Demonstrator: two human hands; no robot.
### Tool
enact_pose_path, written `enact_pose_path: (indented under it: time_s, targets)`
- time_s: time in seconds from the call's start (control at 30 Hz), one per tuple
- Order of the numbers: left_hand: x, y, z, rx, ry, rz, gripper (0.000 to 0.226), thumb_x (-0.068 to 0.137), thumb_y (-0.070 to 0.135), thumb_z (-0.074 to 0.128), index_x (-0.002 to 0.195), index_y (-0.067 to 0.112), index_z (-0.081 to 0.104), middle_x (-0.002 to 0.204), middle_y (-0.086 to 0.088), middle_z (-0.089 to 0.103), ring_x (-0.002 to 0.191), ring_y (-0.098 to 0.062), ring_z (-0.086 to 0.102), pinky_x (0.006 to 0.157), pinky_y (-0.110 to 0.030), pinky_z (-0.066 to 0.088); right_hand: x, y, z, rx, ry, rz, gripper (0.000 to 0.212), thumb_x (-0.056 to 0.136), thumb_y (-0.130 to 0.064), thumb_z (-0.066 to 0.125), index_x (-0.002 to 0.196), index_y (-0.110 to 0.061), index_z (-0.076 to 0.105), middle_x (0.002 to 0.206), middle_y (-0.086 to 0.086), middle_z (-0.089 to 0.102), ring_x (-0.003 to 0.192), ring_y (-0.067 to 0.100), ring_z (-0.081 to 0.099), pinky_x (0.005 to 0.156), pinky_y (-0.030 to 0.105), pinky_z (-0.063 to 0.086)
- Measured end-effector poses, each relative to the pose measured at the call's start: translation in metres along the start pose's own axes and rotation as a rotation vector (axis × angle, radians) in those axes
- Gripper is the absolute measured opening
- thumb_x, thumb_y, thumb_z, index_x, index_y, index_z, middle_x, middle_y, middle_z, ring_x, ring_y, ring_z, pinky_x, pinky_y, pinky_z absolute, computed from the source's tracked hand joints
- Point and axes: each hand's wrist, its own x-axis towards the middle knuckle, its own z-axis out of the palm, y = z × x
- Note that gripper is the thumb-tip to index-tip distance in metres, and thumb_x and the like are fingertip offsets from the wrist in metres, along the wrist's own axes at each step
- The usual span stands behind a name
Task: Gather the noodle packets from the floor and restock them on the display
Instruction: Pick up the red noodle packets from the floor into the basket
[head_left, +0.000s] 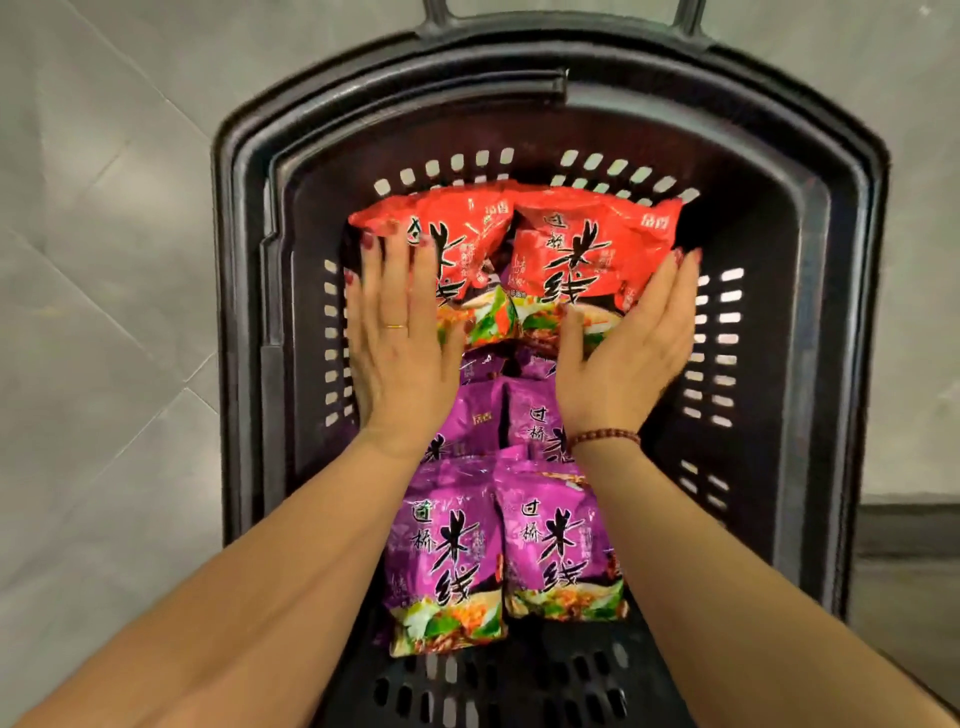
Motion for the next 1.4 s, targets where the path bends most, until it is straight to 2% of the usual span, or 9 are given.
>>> enact_pose_path:
  time_s: [0.1,0.3,0.47,0.67,0.8,1.0,1.1,1.27,1.4]
  targets:
    - [0.004,-0.004,0.003,0.182,-0.18,0.164,0.08,0.09,0.039,0.057,0.154,0.016,0.014,0.161,-0.011,0.015,0.147,-0.032,0.009,0.119,-0.047,0.002,-0.005,0.01,0.001,-0.177,-0.104,-0.138,0.086,0.088,-0.041,0.064,0.152,-0.016,0.013,0.159,0.019,0.01,0.146,0.033,0.007,0.118,0.044,0.005]
    - [0.013,0.002,-0.013,0.27,-0.348,0.158,0.088,0.091,0.042,0.061,0.155,0.02,0.006,0.163,-0.007,0.007,0.15,-0.029,0.002,0.117,-0.044,-0.007,0.002,0.017,-0.003,-0.298,-0.397,-0.245,0.085,0.089,-0.035,0.065,0.154,-0.026,0.011,0.162,0.007,0.004,0.148,0.031,0.003,0.119,0.045,0.007]
    - [-0.003,0.022,-0.074,0.107,-0.38,0.184,0.076,0.085,0.025,0.068,0.151,0.017,0.031,0.16,-0.011,0.022,0.148,-0.033,0.012,0.119,-0.045,0.006,-0.007,-0.007,-0.06,-0.235,-0.4,-0.188,0.077,0.087,-0.037,0.066,0.15,-0.023,0.025,0.16,0.006,0.017,0.147,0.027,0.013,0.118,0.043,0.016]
    - [-0.028,0.041,-0.189,0.004,-0.423,0.242,0.068,0.079,0.025,0.073,0.141,0.011,0.048,0.146,-0.015,0.045,0.138,-0.037,0.038,0.111,-0.046,0.03,-0.041,-0.044,-0.181,-0.091,-0.421,-0.074,0.066,0.089,-0.034,0.064,0.146,-0.018,0.035,0.156,0.002,0.028,0.143,0.022,0.025,0.117,0.042,0.023]
    - [-0.039,0.055,-0.273,-0.074,-0.39,0.27,0.061,0.077,0.024,0.076,0.133,0.011,0.056,0.137,-0.012,0.055,0.129,-0.033,0.046,0.104,-0.044,0.041,-0.081,-0.061,-0.262,-0.023,-0.279,0.014,0.064,0.076,-0.032,0.079,0.129,-0.007,0.055,0.135,0.015,0.053,0.123,0.034,0.051,0.099,0.052,0.045]
    - [-0.053,0.079,-0.374,-0.159,-0.421,0.494,0.053,0.082,0.034,0.063,0.13,0.012,0.059,0.13,-0.009,0.057,0.124,-0.031,0.049,0.1,-0.046,0.045,-0.147,-0.092,-0.366,0.031,-0.285,0.071,0.061,0.083,-0.041,0.065,0.135,-0.014,0.049,0.144,0.009,0.045,0.133,0.028,0.04,0.11,0.04,0.029]
    - [-0.06,0.096,-0.41,-0.176,-0.45,0.688,0.054,0.081,0.037,0.061,0.128,0.011,0.06,0.127,-0.01,0.058,0.12,-0.032,0.052,0.097,-0.046,0.049,-0.19,-0.107,-0.405,-0.001,-0.211,0.118,0.058,0.08,-0.039,0.069,0.13,-0.013,0.055,0.139,0.009,0.051,0.128,0.03,0.047,0.107,0.039,0.035]
    - [-0.076,0.119,-0.444,-0.131,-0.541,1.028,0.058,0.081,0.046,0.049,0.127,0.013,0.061,0.126,-0.009,0.06,0.117,-0.031,0.055,0.094,-0.045,0.051,-0.275,-0.126,-0.451,-0.017,-0.042,0.329,0.061,0.079,-0.043,0.065,0.133,-0.017,0.055,0.141,0.005,0.05,0.129,0.027,0.046,0.107,0.041,0.036]
    - [-0.106,0.146,-0.459,-0.121,-0.583,1.252,0.053,0.076,0.041,0.061,0.121,0.014,0.065,0.121,-0.01,0.063,0.111,-0.032,0.058,0.089,-0.044,0.052,-0.345,-0.122,-0.471,-0.068,0.081,0.559,0.059,0.076,-0.044,0.067,0.129,-0.02,0.057,0.138,0.004,0.053,0.127,0.028,0.05,0.105,0.041,0.038]
